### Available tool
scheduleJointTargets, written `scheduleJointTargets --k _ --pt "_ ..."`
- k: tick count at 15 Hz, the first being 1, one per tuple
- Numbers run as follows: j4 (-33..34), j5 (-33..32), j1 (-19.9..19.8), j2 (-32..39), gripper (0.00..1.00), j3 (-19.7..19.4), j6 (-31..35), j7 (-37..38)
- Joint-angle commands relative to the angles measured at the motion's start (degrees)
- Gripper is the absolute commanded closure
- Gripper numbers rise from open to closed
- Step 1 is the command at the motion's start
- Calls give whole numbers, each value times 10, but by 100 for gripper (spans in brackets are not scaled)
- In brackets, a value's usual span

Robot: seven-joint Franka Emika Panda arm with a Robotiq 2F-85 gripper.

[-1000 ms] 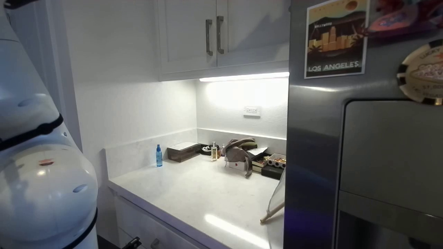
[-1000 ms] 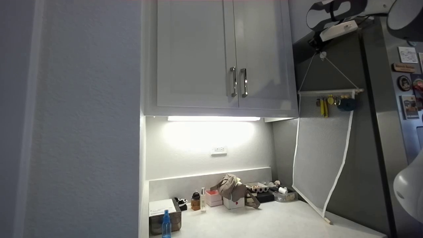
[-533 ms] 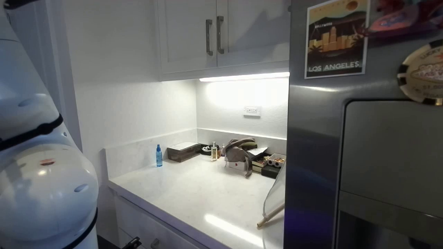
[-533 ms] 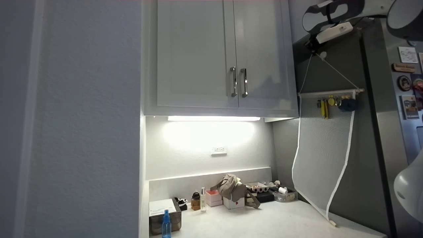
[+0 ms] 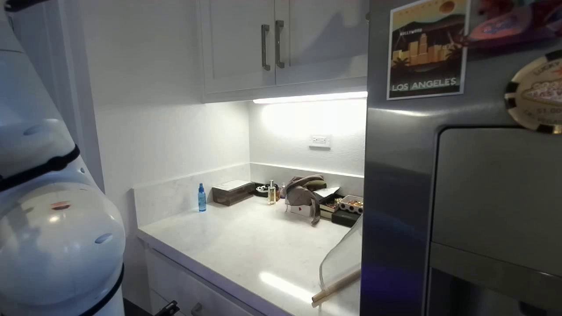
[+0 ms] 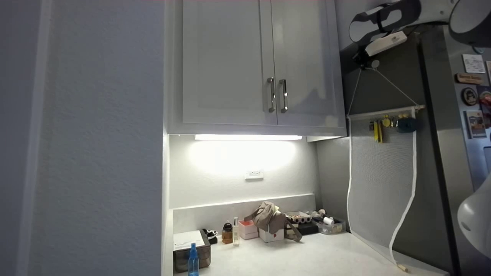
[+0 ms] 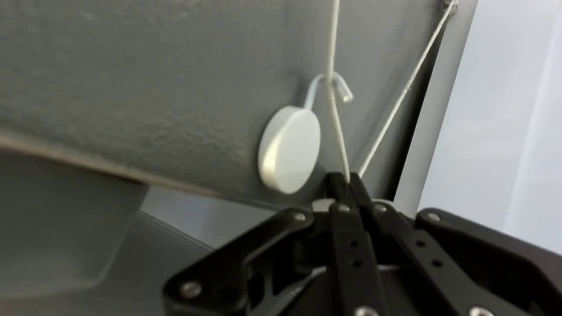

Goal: Place the blue bottle upright on the bottom right corner of the counter, hang the white object on the side of the fridge

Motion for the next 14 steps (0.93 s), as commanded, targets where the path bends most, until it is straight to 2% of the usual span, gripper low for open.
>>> scheduleJointTargets --k 1,14 --pt "-13 -8 -1 -8 100 1 -1 -15" --pt "-25 -21 -6 -14 100 1 -26 -23"
